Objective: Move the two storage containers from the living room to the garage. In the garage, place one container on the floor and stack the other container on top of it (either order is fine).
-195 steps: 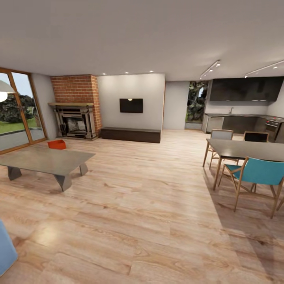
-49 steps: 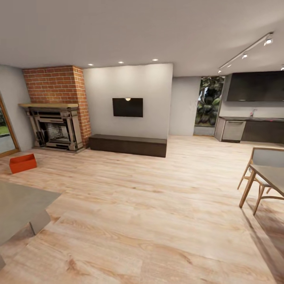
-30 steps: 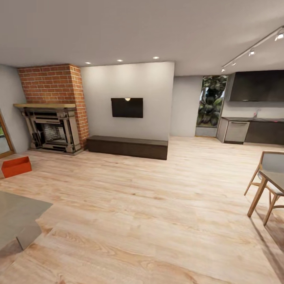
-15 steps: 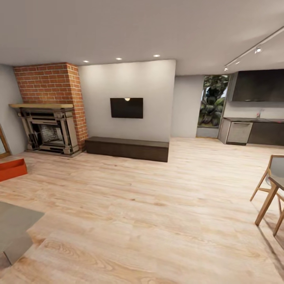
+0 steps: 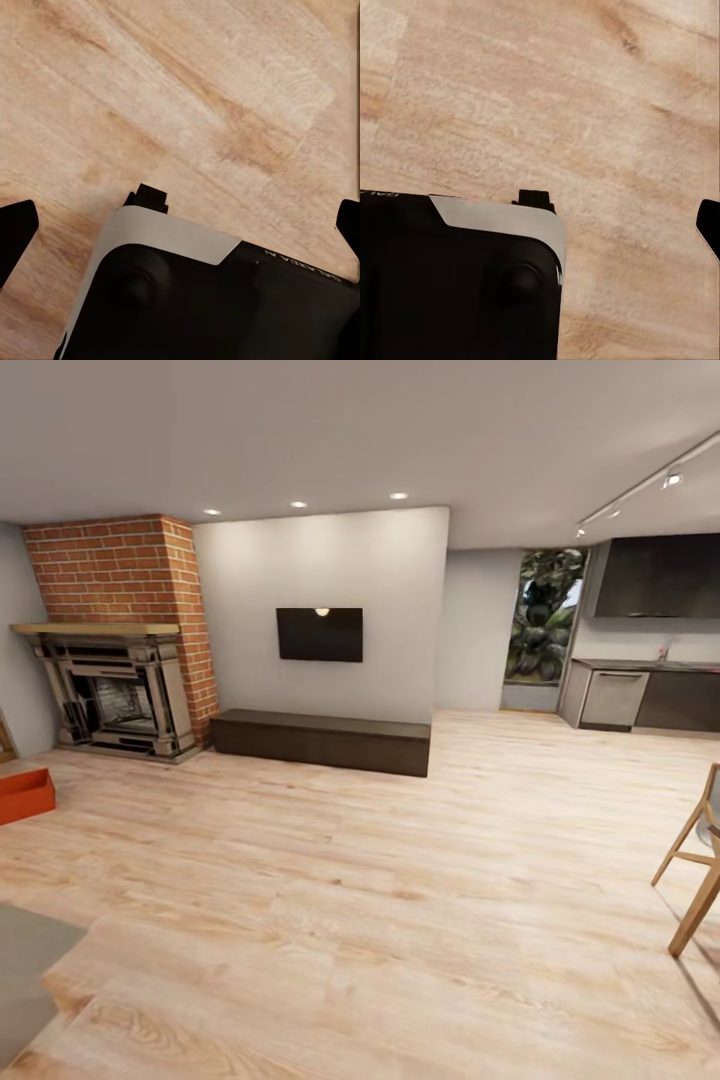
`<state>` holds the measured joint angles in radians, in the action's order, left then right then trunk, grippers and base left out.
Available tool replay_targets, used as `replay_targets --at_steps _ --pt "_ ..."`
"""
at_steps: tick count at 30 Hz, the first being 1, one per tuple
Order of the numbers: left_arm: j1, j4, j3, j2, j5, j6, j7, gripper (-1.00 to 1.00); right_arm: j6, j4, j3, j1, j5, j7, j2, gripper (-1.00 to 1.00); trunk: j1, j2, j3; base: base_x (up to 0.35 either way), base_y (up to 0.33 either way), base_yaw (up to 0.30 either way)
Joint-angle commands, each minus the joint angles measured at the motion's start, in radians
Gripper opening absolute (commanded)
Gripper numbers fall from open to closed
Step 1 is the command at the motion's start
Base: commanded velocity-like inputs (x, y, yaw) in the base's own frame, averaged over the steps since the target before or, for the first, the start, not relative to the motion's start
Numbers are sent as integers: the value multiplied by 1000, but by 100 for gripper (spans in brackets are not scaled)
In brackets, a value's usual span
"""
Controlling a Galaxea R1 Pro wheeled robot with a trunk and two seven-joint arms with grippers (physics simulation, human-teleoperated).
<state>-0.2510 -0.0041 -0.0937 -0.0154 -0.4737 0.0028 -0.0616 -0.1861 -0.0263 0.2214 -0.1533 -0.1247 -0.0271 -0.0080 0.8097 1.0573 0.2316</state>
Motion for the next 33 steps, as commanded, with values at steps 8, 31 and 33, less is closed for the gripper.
replay_targets --at_steps 8,31,33 --pt "-1 0 -9 0 -8 0 -3 100 -6 -3 9 -2 -10 -1 0 100 1 1 1 322 0 0" --pt "-1 0 -9 0 -8 0 -3 100 -1 -3 20 -1 4 4 2 100 1 1 1 322 0 0" --pt "-1 0 -9 0 -8 0 -3 100 -2 -4 18 -2 4 0 2 100 1 1 1 322 0 3"
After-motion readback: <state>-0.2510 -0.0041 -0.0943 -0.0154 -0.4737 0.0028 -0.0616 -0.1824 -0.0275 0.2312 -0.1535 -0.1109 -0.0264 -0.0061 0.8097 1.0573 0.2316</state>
